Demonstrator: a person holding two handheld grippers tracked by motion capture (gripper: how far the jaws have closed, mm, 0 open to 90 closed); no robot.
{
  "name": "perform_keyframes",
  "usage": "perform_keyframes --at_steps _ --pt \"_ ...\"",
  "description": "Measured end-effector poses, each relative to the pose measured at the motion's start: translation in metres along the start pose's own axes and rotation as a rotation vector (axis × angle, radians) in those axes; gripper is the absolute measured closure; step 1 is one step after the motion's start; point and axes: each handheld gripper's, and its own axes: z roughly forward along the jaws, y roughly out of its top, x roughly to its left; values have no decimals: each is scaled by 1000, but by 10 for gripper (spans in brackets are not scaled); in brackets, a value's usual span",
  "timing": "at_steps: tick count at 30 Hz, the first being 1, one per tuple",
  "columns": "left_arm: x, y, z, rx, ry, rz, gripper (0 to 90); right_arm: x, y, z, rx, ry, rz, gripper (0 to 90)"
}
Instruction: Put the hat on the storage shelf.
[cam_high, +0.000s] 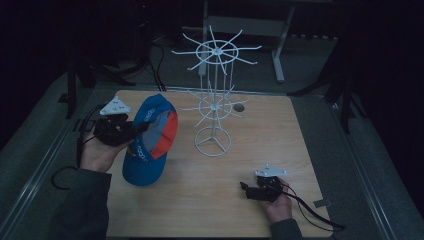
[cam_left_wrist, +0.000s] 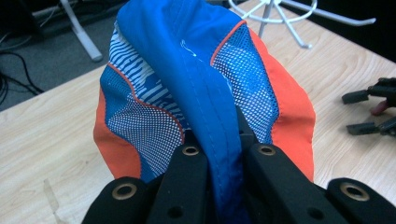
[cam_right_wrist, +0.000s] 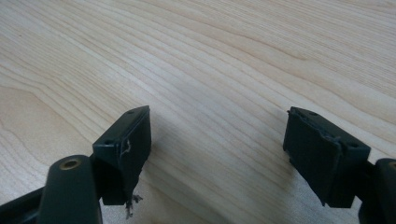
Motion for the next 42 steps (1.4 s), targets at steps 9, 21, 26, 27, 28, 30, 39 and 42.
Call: perform_keyframes --at_steps 9,21,26,27,28,30,39,42 --pt "3 9 -14 -61 -44 2 890 0 0 0 0 0 -1 233" --pt "2 25 -33 -103 -42 52 890 0 0 0 0 0 -1 232" --pt "2 30 -41 -127 -42 69 890 0 0 0 0 0 -1 233" --pt "2 30 -41 -127 -42 69 890 0 0 0 0 0 -1 233" --pt "2 33 -44 -133 -43 76 890 0 0 0 0 0 -1 233" --pt "2 34 -45 -140 -46 77 890 0 0 0 0 0 -1 233" --pt "4 40 -54 -177 -75 97 889 0 0 0 0 0 -1 233" --pt "5 41 -56 -187 -87 101 889 0 0 0 0 0 -1 233"
